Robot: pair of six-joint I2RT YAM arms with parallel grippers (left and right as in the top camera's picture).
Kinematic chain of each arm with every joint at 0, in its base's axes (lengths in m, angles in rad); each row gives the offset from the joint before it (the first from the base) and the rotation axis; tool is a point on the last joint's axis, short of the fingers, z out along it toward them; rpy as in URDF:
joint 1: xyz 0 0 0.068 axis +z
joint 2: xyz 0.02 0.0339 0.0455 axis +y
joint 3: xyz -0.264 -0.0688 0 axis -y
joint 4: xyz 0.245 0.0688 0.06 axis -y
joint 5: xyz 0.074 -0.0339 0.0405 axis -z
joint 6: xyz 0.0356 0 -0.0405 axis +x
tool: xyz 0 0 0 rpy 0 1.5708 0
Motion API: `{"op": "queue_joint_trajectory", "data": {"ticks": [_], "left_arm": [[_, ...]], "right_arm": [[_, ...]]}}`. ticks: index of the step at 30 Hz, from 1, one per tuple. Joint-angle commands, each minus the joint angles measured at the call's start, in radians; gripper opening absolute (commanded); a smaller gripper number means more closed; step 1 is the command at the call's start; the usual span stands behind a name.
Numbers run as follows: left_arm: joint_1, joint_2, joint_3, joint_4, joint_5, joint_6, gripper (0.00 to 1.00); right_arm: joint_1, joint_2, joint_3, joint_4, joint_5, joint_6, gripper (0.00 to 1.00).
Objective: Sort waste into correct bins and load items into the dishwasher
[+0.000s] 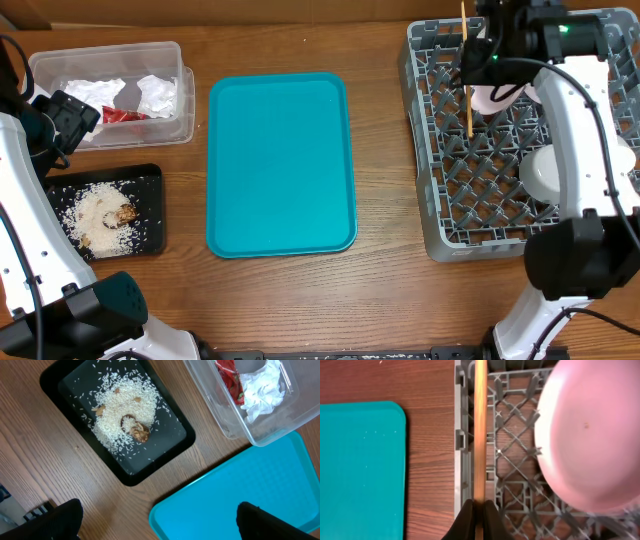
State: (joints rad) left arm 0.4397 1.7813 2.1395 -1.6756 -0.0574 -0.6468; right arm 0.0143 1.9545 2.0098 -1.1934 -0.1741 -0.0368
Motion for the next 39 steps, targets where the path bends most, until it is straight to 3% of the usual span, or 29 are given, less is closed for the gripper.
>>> {"op": "queue_joint_trajectory", "data": {"ticks": [1, 9, 10, 11, 14, 23, 39], "left_arm": [[0.004, 0.005, -0.005, 0.001, -0.013, 0.011, 1.0], [0.005, 0.006, -0.005, 0.001, -0.012, 0.012, 1.0], [0.005, 0.006, -0.005, 0.001, -0.013, 0.012, 1.0], [0.005, 0.006, -0.005, 0.001, -0.012, 0.011, 1.0], [0.005, 0.006, -0.005, 0.001, -0.012, 0.011, 1.0], [0.005, 0.006, -0.005, 0.001, -0.013, 0.011, 1.0], [0.004, 0.006, -0.005, 0.001, -0.013, 0.011, 1.0]], "right_arm": [[-0.024, 0.025, -0.055, 0.035, -0.167, -0.061, 0.04], [-0.02, 0.125, -0.111, 0.087, -0.169, -0.06, 0.05], [-0.019, 0.137, -0.111, 0.086, -0.168, -0.051, 0.13], [-0.019, 0.15, -0.112, 0.087, -0.169, -0.038, 0.32], [-0.019, 0.156, -0.112, 0.088, -0.156, -0.003, 0.47], [-0.021, 0.082, -0.054, -0.014, -0.12, 0.061, 0.51], [-0.02, -0.447, -0.082, -0.346, -0.119, 0.198, 0.46]]}}
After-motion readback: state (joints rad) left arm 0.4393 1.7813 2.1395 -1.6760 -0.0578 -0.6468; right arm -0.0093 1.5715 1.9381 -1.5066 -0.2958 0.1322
